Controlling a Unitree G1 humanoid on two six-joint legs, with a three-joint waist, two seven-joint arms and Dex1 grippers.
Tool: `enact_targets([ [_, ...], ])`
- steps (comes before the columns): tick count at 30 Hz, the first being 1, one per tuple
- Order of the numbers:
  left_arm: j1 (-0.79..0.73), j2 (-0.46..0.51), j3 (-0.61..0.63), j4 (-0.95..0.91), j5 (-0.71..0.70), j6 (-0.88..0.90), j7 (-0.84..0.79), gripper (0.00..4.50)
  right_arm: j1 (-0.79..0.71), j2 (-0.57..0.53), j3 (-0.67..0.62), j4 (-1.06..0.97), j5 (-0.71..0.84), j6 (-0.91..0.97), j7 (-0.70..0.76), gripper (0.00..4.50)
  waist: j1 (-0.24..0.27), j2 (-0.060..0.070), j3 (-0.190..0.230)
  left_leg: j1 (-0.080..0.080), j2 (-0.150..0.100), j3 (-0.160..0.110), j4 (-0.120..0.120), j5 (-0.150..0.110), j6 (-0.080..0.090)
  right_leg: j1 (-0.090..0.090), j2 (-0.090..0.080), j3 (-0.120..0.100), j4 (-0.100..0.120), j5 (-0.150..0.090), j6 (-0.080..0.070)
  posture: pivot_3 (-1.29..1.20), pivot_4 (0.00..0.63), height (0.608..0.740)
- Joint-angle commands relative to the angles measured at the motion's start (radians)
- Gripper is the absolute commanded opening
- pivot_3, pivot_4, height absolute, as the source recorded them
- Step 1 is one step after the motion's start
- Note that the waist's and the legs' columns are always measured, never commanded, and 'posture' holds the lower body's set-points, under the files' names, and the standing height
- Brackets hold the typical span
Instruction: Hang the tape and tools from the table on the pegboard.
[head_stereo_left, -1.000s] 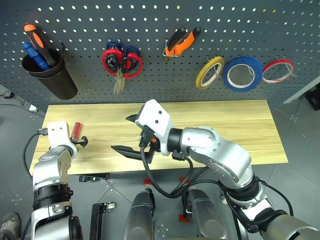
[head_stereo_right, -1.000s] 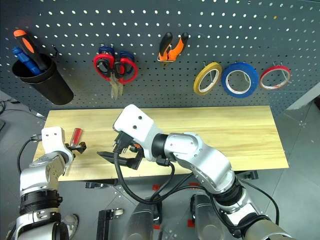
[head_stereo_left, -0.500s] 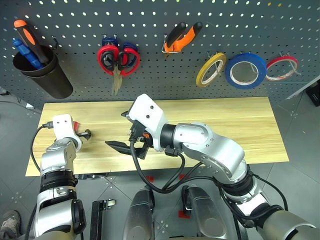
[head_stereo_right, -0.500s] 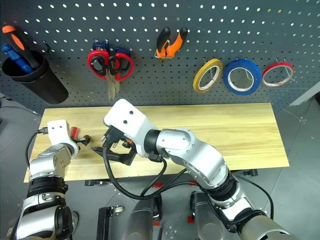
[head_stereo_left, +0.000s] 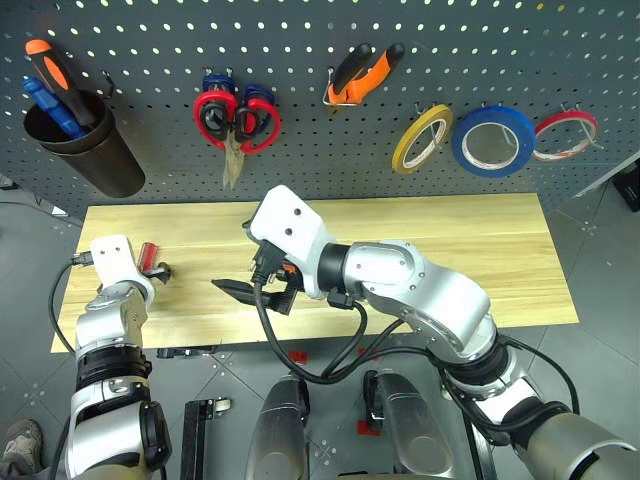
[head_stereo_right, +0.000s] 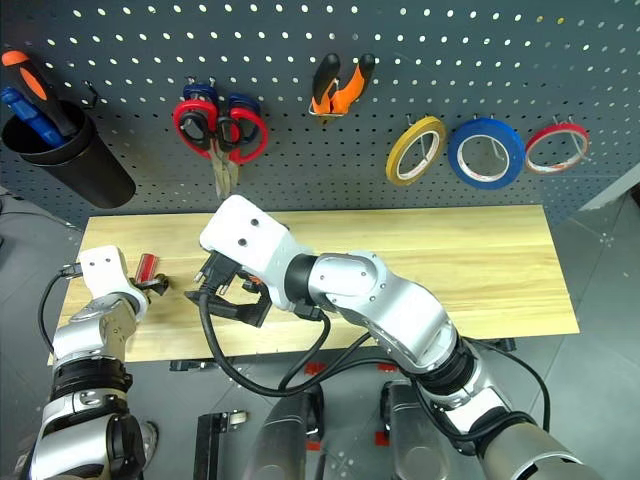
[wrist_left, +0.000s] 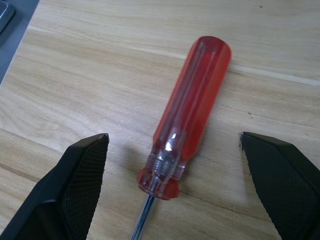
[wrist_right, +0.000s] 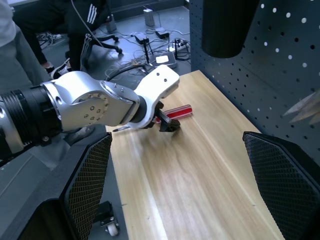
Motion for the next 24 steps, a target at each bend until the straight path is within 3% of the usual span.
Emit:
enact_targets([
  [1,0.018,-0.004,0.013,0.036,-0.007,0.0,0.02,4.44,-0.015,0.003,0.004,-0.037,-0.005,-0.004,-0.001,4.5,0.0,0.0,0.0,0.0,0.0,0.0,0.0,0.0,0.0,0.0,0.0,0.0,0.0,0.0,0.0,-0.09,0.445,0.74],
  [2,0.017,-0.007,0.017,0.038,-0.013,-0.002,0.022,4.44,-0.016,0.001,0.005,-0.038,-0.007,-0.005,0.0,4.5,0.0,0.0,0.0,0.0,0.0,0.0,0.0,0.0,0.0,0.0,0.0,0.0,0.0,0.0,0.0,-0.09,0.444,0.74],
  [14,0.006,-0.014,0.012,0.066,-0.038,-0.033,0.004,0.84,-0.036,-0.02,0.001,-0.032,-0.034,-0.012,0.004,4.5,-0.001,0.0,0.0,0.0,0.0,0.0,0.0,0.0,0.0,0.0,0.0,0.0,-0.001,0.0,0.0,-0.1,0.429,0.74],
  [21,0.025,-0.055,0.022,-0.029,-0.078,-0.06,-0.009,0.8,-0.016,-0.068,-0.017,-0.033,-0.033,-0.036,0.02,4.5,0.001,0.0,0.0,0.0,0.0,0.0,0.0,0.0,0.0,0.0,0.0,-0.001,-0.001,0.0,0.0,-0.1,0.399,0.74],
  [24,0.104,-0.099,0.011,-0.179,-0.104,-0.027,-0.025,0.8,0.014,-0.123,-0.036,-0.058,-0.031,-0.078,0.047,4.5,0.002,-0.002,-0.001,0.0,0.0,0.0,0.0,0.0,-0.001,0.002,-0.001,-0.002,-0.003,0.0,0.0,-0.12,0.371,0.74],
])
